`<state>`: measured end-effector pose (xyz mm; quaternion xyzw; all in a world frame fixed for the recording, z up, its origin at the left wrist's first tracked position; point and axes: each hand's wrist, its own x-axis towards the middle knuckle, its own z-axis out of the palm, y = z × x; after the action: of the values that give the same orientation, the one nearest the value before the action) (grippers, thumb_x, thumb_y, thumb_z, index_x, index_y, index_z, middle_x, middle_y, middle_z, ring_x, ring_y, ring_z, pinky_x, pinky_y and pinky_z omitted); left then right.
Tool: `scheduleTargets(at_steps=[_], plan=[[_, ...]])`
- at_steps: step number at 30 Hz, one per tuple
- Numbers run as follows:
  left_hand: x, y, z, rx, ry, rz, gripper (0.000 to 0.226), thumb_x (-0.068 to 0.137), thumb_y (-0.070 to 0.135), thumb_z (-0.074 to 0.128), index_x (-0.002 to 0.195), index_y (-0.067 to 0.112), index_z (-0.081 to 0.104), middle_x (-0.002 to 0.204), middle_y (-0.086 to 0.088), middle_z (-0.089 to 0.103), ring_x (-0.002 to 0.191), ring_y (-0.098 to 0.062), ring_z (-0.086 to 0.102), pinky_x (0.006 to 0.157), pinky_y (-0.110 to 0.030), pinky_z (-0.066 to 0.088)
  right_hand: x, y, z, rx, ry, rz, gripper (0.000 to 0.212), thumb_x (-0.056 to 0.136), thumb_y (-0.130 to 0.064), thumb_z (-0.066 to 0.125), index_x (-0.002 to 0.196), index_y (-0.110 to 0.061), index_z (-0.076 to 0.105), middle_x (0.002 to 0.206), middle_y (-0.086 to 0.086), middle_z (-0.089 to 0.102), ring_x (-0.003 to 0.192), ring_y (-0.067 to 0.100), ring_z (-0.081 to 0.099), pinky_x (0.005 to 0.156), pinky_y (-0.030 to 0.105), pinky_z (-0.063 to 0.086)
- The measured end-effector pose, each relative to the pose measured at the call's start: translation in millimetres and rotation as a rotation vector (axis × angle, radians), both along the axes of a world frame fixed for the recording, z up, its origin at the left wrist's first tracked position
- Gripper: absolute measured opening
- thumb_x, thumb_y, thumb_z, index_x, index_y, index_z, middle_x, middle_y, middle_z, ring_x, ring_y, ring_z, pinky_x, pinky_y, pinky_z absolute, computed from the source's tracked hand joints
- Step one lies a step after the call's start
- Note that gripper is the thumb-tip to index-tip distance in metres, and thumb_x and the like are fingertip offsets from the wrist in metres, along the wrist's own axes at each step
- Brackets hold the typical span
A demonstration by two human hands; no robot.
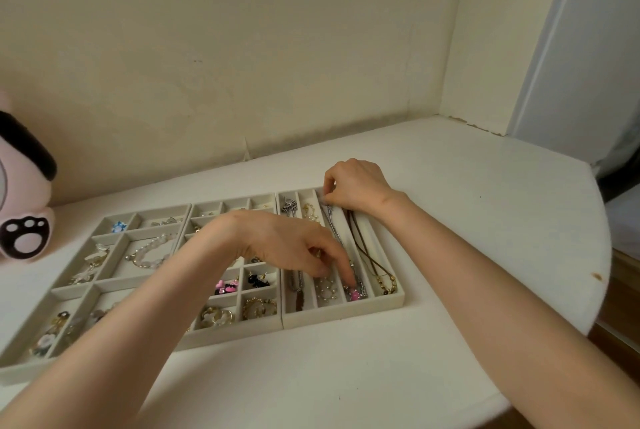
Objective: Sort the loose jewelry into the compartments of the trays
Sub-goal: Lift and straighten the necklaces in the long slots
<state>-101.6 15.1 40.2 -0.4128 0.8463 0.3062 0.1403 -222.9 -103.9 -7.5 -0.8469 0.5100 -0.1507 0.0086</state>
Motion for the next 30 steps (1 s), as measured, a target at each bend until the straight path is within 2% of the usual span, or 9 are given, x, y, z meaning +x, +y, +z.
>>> scheduleTargets(at_steps=[4, 7, 11, 13, 16, 18, 23, 30], plan=[[-0.7, -0.4, -1.7, 0.009, -0.015, -0.014, 0.036, 0.096, 0.009, 0.044, 0.122, 0.029, 0.060, 0.100, 0.033, 0.049, 0.090, 0.017, 0.046, 0.078, -0.002, 0.032, 7.2, -2.8, -3.4, 0.029, 0.032, -0.027, 0.015, 0.079, -0.021, 0.063, 0.090, -0.014, 0.070, 0.094, 0.003, 0.070, 0.089, 0.024, 0.063, 0.072, 0.030, 0.046], [-0.7, 0.2, -1.5, 0.011, -0.017, -0.016, 0.037, 0.096, 0.009, 0.044, 0.121, 0.031, 0.059, 0.103, 0.031, 0.050, 0.094, 0.013, 0.046, 0.081, -0.006, 0.033, 4.9, -2.3, -0.6, 0.103, -0.036, -0.036, 0.012, 0.076, -0.019, 0.064, 0.085, -0.015, 0.070, 0.092, -0.001, 0.070, 0.087, 0.020, 0.063, 0.070, 0.028, 0.046], [-0.3, -0.2, -2.3, 0.014, -0.011, -0.010, 0.038, 0.095, 0.008, 0.044, 0.121, 0.030, 0.060, 0.105, 0.027, 0.052, 0.097, 0.007, 0.048, 0.085, -0.011, 0.035, -5.3, 2.0, 11.5, 0.244, -0.305, -0.018, 0.004, 0.074, -0.016, 0.068, 0.076, -0.017, 0.065, 0.083, -0.005, 0.067, 0.079, 0.014, 0.059, 0.068, 0.029, 0.048], [-0.9, -0.3, -2.1, 0.017, -0.005, -0.003, 0.038, 0.095, 0.008, 0.044, 0.120, 0.031, 0.061, 0.099, 0.033, 0.050, 0.091, 0.013, 0.048, 0.080, -0.007, 0.033, -7.4, 3.6, 14.9, 0.359, -0.524, -0.005, 0.011, 0.072, -0.008, 0.068, 0.068, -0.015, 0.059, 0.069, -0.004, 0.064, 0.062, 0.013, 0.056, 0.055, 0.026, 0.045], [-0.7, -0.5, -2.3, 0.028, -0.003, 0.005, 0.038, 0.095, 0.009, 0.044, 0.119, 0.032, 0.061, 0.096, 0.038, 0.047, 0.089, 0.020, 0.046, 0.080, -0.006, 0.032, -8.9, 5.0, 15.8, 0.499, -0.691, -0.006, 0.016, 0.076, -0.003, 0.065, 0.067, -0.014, 0.056, 0.062, 0.001, 0.064, 0.047, 0.010, 0.047, 0.044, 0.021, 0.033], [-0.6, -0.4, -2.1, 0.030, -0.006, 0.001, 0.037, 0.095, 0.009, 0.044, 0.120, 0.032, 0.061, 0.098, 0.036, 0.048, 0.091, 0.020, 0.045, 0.081, -0.006, 0.032, -9.5, 5.4, 16.3, 0.573, -0.779, -0.004, 0.013, 0.079, -0.003, 0.064, 0.074, -0.014, 0.060, 0.062, 0.001, 0.062, 0.045, 0.008, 0.046, 0.043, 0.018, 0.032], [-2.4, -0.3, -0.7, 0.025, -0.012, -0.004, 0.037, 0.095, 0.006, 0.043, 0.122, 0.026, 0.060, 0.098, 0.035, 0.047, 0.089, 0.024, 0.045, 0.078, 0.003, 0.030, -12.9, 4.6, 17.2, 0.668, -0.965, 0.038, 0.006, 0.083, -0.007, 0.066, 0.083, -0.013, 0.067, 0.062, 0.000, 0.058, 0.047, 0.006, 0.056, 0.053, 0.020, 0.041], [-3.3, 0.6, 0.4, 0.022, -0.022, -0.005, 0.036, 0.096, 0.008, 0.043, 0.123, 0.025, 0.059, 0.098, 0.036, 0.046, 0.088, 0.027, 0.043, 0.077, 0.004, 0.029, -13.4, 5.4, 19.4, 0.851, -1.304, -0.014, 0.005, 0.083, -0.002, 0.067, 0.088, -0.004, 0.066, 0.069, 0.008, 0.066, 0.049, 0.008, 0.060, 0.048, 0.016, 0.049]])
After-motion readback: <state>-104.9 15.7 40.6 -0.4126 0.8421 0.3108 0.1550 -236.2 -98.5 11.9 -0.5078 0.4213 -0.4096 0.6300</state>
